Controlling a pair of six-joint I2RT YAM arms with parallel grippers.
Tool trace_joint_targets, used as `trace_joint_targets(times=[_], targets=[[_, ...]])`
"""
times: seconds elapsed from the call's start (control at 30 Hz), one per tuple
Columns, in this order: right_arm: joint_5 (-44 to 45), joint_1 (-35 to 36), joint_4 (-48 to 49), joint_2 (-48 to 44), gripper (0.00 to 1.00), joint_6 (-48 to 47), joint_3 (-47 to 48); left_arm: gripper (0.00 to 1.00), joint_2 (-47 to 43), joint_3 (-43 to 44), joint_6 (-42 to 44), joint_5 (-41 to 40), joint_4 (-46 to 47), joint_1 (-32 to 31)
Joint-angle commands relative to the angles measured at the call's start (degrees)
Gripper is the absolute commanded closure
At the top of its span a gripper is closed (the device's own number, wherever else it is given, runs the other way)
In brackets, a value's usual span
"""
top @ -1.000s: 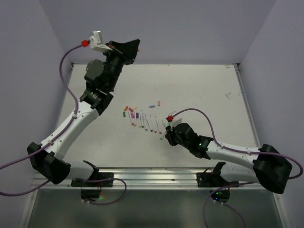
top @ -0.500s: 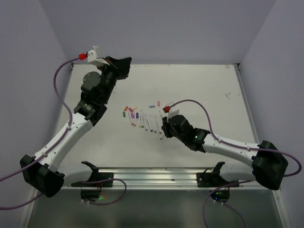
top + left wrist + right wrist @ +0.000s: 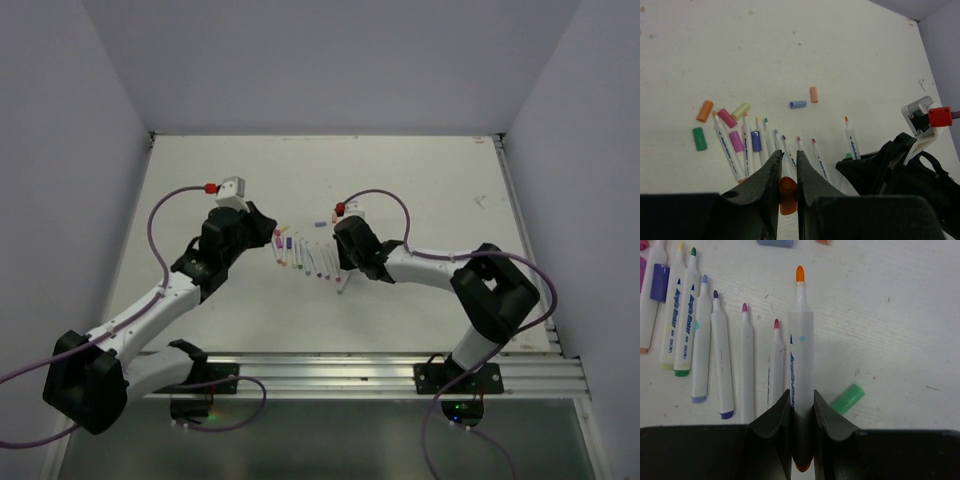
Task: Open the pen caps
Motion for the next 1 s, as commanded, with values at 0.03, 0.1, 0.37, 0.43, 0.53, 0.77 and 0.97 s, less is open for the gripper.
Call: trace_joint_targets(times=[0.03, 0.1, 0.37, 0.43, 0.53, 0.77, 0.97], targets=[[-1.6, -0.2, 0.7, 3.2, 0.89, 1.7, 3.5, 1.00, 1.1, -1.4, -0.7, 2.7, 2.7, 0.5], [-1.7, -0.6, 0.8, 4.2, 0.84, 2.2, 3.6, 1.00, 2.2, -1.2, -0.7, 3.4, 3.3, 0.5], [-2.3, -0.7, 2.5, 5.5, 0.64, 2.5, 3.6, 1.00, 7.2, -0.6, -0.8, 5.0, 5.8, 0.5], [-2.7, -0.7, 2.2, 5.3, 0.64, 2.5, 3.6, 1.00, 8.7, -0.4, -1.0, 5.4, 6.1, 0.5], [-3.0, -0.7, 2.5, 3.9, 0.63, 2.9, 3.1, 1.00, 10.9, -0.2, -1.3, 5.1, 7.1, 0.5], [0.4, -0.7, -0.6, -4.1, 0.60, 3.1, 0.9, 1.00, 18.0, 1.0, -2.0, 3.2, 10.8, 0.5], [2.4, -0.7, -3.4, -13.8, 0.53, 2.8, -3.2, 0.99, 25.5, 2.7, -1.5, 3.0, 14.8, 0.6]])
